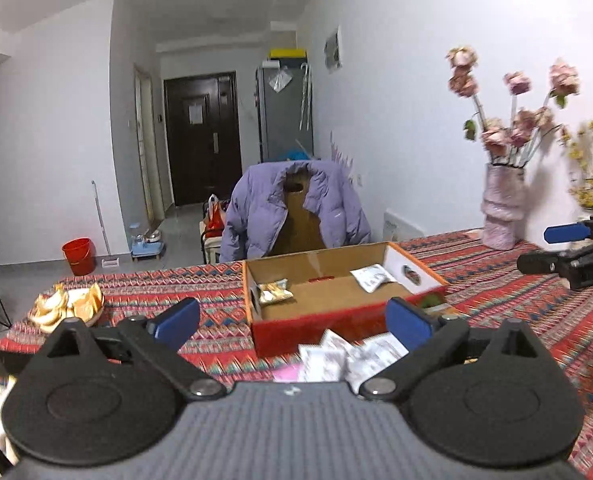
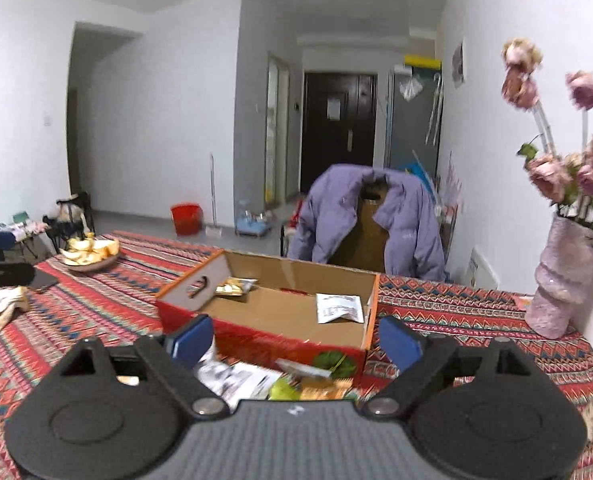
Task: Organize snacks
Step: 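Return to the pile and grasp white oat crisp packets with both tools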
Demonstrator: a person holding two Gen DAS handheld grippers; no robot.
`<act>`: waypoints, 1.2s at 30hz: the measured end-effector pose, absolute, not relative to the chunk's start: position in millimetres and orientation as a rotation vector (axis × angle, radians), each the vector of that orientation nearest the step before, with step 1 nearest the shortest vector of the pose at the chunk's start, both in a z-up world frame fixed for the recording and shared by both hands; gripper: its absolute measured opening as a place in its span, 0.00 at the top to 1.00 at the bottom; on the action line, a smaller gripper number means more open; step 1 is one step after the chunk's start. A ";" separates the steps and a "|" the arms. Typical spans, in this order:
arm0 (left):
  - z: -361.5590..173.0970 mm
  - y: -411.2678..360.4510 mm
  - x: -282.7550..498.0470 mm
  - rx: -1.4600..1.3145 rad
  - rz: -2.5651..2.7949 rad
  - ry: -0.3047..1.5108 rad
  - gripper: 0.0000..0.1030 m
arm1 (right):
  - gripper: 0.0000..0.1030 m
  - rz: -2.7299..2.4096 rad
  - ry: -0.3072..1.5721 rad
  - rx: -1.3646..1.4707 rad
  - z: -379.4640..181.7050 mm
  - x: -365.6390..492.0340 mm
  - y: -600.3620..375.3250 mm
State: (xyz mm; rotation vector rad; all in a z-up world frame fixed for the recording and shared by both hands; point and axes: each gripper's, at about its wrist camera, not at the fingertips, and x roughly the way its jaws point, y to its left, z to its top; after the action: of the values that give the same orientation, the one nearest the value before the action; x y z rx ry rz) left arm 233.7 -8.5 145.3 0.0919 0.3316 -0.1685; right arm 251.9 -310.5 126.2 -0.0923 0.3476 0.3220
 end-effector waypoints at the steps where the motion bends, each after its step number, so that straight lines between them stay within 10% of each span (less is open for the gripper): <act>1: 140.6 -8.8 216.4 0.082 -0.169 0.322 0.00 | 0.04 0.322 0.326 -0.096 122.5 233.6 -309.0; 13: 66.3 -3.6 78.7 -0.010 -0.147 0.365 0.00 | 0.00 0.288 0.263 -0.137 32.0 81.5 -272.6; 36: 33.5 9.7 147.1 -0.016 -0.076 0.502 0.00 | 0.00 0.246 0.321 0.008 5.1 131.6 -266.4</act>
State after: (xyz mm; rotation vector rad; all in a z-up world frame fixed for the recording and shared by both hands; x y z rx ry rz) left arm 147.1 9.7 33.5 -0.0163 0.5016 -0.0762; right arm 131.6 -266.4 5.1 0.0077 0.3205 0.2458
